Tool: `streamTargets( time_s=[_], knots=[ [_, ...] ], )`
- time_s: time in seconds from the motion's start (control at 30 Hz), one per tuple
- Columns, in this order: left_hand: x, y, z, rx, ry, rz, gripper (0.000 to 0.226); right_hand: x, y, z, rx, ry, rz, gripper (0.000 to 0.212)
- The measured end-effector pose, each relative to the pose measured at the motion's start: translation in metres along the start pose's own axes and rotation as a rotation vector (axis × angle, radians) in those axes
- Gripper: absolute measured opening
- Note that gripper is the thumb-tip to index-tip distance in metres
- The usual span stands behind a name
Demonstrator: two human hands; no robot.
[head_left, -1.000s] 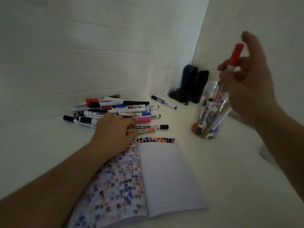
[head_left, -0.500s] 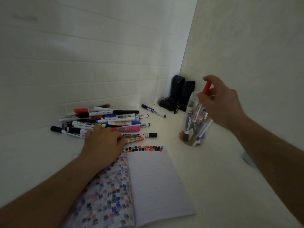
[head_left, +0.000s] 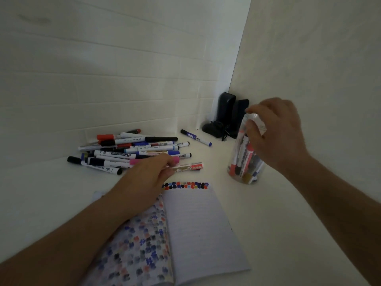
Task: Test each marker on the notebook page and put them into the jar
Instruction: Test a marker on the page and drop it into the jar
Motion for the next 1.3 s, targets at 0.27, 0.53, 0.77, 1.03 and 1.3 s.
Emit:
streamTargets(
  time_s=[0.27,0.53,0.77,1.03,1.3],
  knots=[
    [-0.005,0.004,-0.012,-0.223,-0.031,0.093,0.026,-0.048,0.065,0.106,0.110,-0.198,0.837,0.046],
    [0.000,0.005,0.010,-0.132,-0.105,0.027,0.017,-0.066,0.082,0.084,0.061,-0.135,0.682,0.038],
    [0.002,0.000,0.005,-0.178,-0.059,-0.020,0.012,-0.077,0.092,0.094,0.267,-0.077,0.603,0.026],
    [0.000,0.005,0.001,-0.198,-0.004,0.060,0.014,-0.084,0.085,0.089,0.221,-0.153,0.597,0.045],
    [-0.003,0.005,0.000,-0.191,0.000,0.098,0.019,-0.083,0.080,0.088,0.184,-0.177,0.683,0.045]
  ],
)
Point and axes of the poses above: each hand's wrist, its own x-axis towards the middle knuckle, its own y-axis out of the palm, z = x × y, the point moved 4 cm from there along x, towards the middle knuckle, and after that the axes turned 7 degrees about x, right-handed, at the moved point
